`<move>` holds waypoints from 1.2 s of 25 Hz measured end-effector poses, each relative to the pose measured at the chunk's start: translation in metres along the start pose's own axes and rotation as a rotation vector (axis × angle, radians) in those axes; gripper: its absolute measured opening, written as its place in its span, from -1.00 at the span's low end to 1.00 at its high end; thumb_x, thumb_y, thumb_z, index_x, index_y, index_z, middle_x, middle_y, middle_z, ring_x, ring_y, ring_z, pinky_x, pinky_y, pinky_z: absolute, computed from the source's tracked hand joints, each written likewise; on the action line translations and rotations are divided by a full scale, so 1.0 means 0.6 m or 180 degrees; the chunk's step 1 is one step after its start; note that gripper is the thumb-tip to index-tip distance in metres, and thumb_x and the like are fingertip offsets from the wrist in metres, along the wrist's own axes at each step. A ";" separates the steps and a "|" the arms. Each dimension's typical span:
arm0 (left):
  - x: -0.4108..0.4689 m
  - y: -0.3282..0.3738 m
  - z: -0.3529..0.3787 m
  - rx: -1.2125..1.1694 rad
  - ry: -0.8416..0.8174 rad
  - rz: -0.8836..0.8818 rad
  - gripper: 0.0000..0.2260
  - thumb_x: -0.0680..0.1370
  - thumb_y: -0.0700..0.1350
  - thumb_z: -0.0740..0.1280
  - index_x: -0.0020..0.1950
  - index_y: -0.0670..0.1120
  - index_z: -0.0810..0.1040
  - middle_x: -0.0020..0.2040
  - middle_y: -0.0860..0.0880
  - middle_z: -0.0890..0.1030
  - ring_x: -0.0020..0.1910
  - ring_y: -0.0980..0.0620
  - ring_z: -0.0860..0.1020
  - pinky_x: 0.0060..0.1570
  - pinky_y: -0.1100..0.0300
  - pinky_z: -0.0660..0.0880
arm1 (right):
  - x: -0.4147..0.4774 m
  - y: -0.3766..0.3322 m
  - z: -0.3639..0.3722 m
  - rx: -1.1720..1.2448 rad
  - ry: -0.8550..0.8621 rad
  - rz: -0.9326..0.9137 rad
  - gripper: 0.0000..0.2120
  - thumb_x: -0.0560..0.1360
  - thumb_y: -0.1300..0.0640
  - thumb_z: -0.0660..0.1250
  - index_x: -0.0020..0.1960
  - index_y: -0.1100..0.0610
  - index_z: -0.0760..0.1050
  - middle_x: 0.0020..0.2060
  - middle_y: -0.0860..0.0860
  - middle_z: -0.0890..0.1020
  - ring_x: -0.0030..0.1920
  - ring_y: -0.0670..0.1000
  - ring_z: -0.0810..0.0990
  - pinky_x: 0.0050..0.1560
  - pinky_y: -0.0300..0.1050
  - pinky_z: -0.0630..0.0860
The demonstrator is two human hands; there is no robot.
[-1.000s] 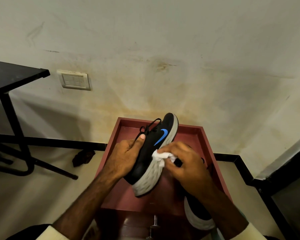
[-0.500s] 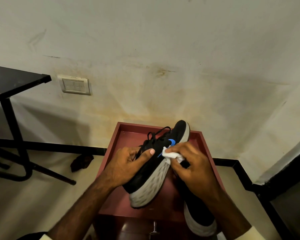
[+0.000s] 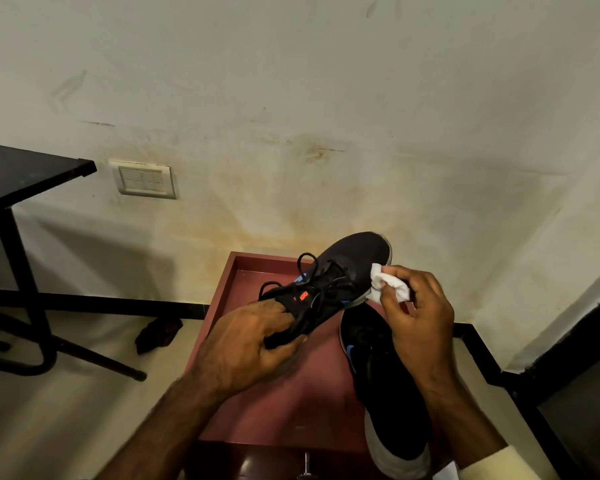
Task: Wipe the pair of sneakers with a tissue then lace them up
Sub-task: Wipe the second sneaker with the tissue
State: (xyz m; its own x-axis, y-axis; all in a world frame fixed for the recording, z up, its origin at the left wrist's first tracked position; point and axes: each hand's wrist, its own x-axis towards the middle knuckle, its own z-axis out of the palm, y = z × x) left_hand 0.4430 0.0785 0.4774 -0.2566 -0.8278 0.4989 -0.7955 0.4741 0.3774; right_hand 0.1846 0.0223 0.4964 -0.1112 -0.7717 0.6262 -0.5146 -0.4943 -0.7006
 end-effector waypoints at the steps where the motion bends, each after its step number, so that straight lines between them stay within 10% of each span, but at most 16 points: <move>1: 0.001 0.000 0.002 0.0022 0.0069 0.0052 -0.78 0.56 0.19 0.32 -0.12 0.08 0.61 -0.15 0.27 0.51 -0.19 0.26 0.51 -0.25 0.32 0.49 | -0.005 -0.001 0.001 0.0039 -0.0082 -0.0028 -0.75 0.54 0.27 0.47 0.16 0.03 0.64 0.05 -0.12 0.62 0.08 -0.16 0.63 0.04 -0.21 0.62; 4: 0.003 -0.002 0.000 -0.0008 0.0135 0.0057 -0.81 0.56 0.15 0.34 -0.12 0.08 0.61 -0.15 0.26 0.52 -0.19 0.27 0.49 -0.23 0.39 0.42 | -0.027 -0.009 0.009 0.0035 -0.0695 -0.0254 -0.78 0.54 0.24 0.48 0.15 0.03 0.63 0.03 -0.17 0.62 0.06 -0.13 0.64 -0.01 -0.29 0.57; 9: 0.000 0.001 -0.002 0.0091 -0.0022 0.0184 -0.85 0.56 0.12 0.37 -0.10 0.08 0.65 -0.11 0.21 0.61 -0.14 0.26 0.55 -0.20 0.40 0.45 | -0.003 -0.007 -0.003 0.0248 0.0372 0.0228 -0.82 0.57 0.22 0.45 0.16 0.07 0.62 0.05 -0.11 0.62 0.07 -0.14 0.64 0.01 -0.34 0.57; 14: -0.002 0.000 -0.001 -0.0074 -0.0008 0.0014 -0.76 0.56 0.19 0.32 -0.17 0.07 0.59 -0.21 0.25 0.47 -0.23 0.23 0.51 -0.29 0.29 0.49 | -0.022 -0.008 0.008 0.0073 -0.0372 -0.0237 -0.77 0.53 0.28 0.47 0.15 0.09 0.64 0.02 -0.15 0.61 0.05 -0.12 0.64 -0.01 -0.32 0.55; 19: -0.003 -0.002 -0.002 0.0124 -0.0111 0.0280 -0.93 0.49 0.04 0.41 -0.12 0.07 0.63 -0.15 0.19 0.62 -0.15 0.20 0.58 -0.23 0.14 0.59 | 0.008 0.006 -0.010 0.0148 0.0519 0.0371 -0.81 0.59 0.19 0.43 0.20 0.05 0.61 0.07 -0.09 0.62 0.08 -0.13 0.63 0.00 -0.31 0.59; 30: -0.004 -0.016 0.004 0.0561 -0.0386 0.0564 -0.88 0.52 0.03 0.41 0.00 0.07 0.69 0.00 0.16 0.67 0.05 0.14 0.64 -0.02 0.16 0.61 | -0.002 0.015 -0.006 -0.0077 0.0110 0.0208 -0.80 0.56 0.24 0.43 0.17 0.07 0.64 0.06 -0.08 0.63 0.05 -0.15 0.62 0.02 -0.34 0.55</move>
State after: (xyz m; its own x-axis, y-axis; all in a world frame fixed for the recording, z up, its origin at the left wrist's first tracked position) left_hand 0.4498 0.0753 0.4710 -0.4558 -0.7715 0.4439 -0.8128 0.5640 0.1457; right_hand 0.1771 0.0201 0.4905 -0.1744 -0.7875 0.5912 -0.5257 -0.4332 -0.7321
